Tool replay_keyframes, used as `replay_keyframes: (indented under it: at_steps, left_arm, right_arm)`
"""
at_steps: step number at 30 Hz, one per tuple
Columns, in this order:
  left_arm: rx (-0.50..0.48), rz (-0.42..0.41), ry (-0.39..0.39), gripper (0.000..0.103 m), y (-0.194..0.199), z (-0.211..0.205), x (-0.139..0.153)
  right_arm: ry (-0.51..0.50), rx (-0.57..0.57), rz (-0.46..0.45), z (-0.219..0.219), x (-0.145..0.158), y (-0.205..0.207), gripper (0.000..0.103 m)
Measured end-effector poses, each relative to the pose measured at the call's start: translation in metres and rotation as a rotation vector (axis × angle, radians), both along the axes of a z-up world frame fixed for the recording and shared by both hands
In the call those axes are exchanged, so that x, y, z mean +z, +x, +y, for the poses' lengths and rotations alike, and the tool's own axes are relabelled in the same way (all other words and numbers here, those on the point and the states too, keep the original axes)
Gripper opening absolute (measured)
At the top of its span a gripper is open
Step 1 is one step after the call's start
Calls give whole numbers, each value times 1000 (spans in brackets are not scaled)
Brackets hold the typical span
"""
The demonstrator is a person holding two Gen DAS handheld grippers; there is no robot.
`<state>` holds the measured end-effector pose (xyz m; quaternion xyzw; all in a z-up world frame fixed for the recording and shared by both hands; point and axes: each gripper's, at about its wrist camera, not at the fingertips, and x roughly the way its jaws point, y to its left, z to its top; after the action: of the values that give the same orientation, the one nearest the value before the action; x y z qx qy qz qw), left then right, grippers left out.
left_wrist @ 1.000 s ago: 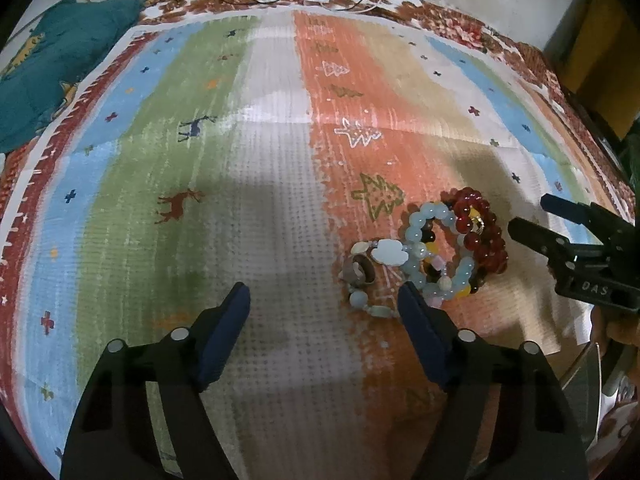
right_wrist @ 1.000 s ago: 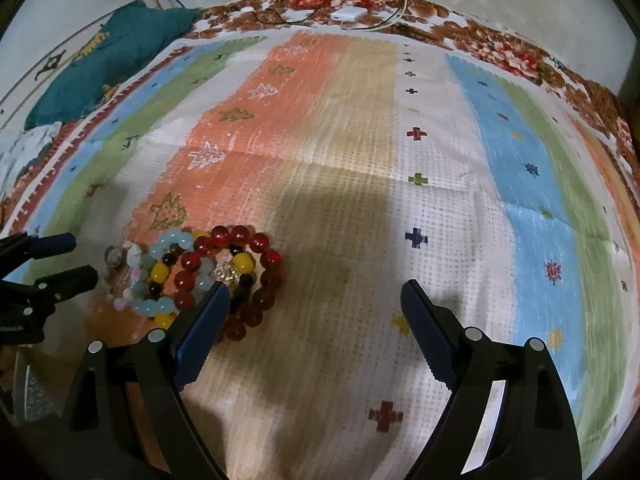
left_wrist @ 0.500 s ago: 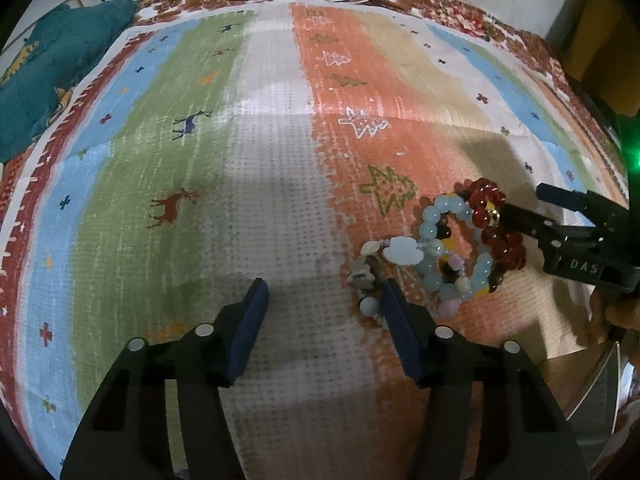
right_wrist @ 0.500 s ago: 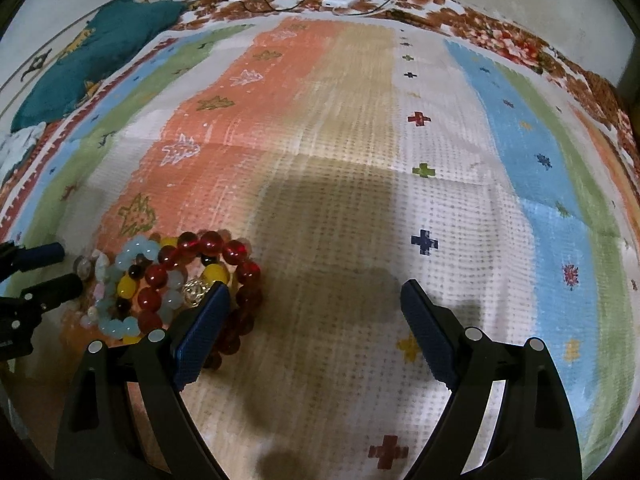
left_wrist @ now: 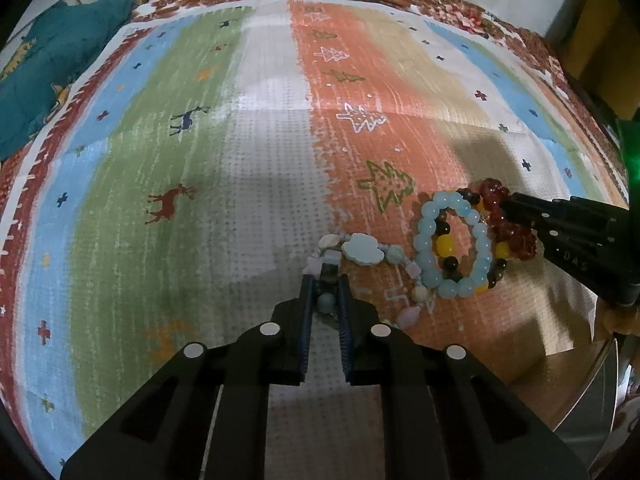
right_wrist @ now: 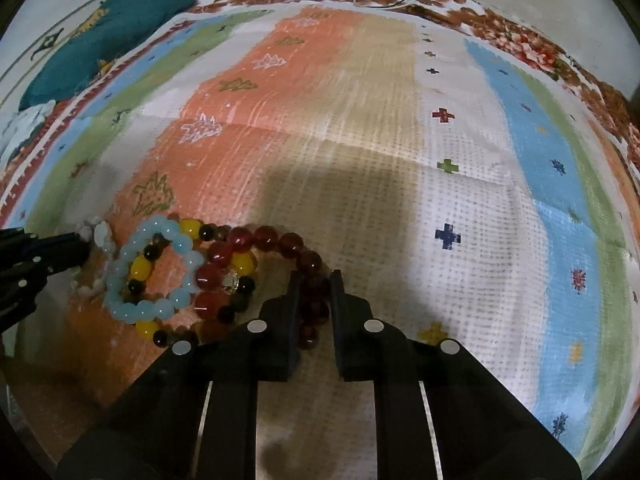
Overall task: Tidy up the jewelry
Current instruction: 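Grasp the red bead bracelet with the right gripper while the left grasps the white bead bracelet, then carry the red bracelet with the right gripper while the left carries the white bracelet over the tin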
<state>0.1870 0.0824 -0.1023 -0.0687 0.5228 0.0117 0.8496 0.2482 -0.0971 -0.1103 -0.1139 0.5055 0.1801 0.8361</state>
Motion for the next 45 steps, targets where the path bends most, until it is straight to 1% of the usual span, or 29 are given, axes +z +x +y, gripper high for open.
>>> replay_keyframes:
  at_steps: [3, 10, 16, 31, 45]
  left_arm:
    - [3, -8, 0, 10, -2, 1, 4]
    - [11, -41, -16, 10, -5, 3, 18]
    - [13, -77, -36, 10, -12, 1, 34]
    - [17, -136, -82, 10, -24, -3, 59]
    - [15, -190, -118, 10, -39, -9, 82]
  right_arm:
    - [20, 0, 11, -4, 2, -1, 14]
    - [25, 6, 18, -6, 9, -8, 14]
    - [42, 20, 3, -4, 23, -20, 14]
    - [91, 25, -29, -11, 56, -45, 14]
    - [115, 27, -57, -17, 78, -67, 14]
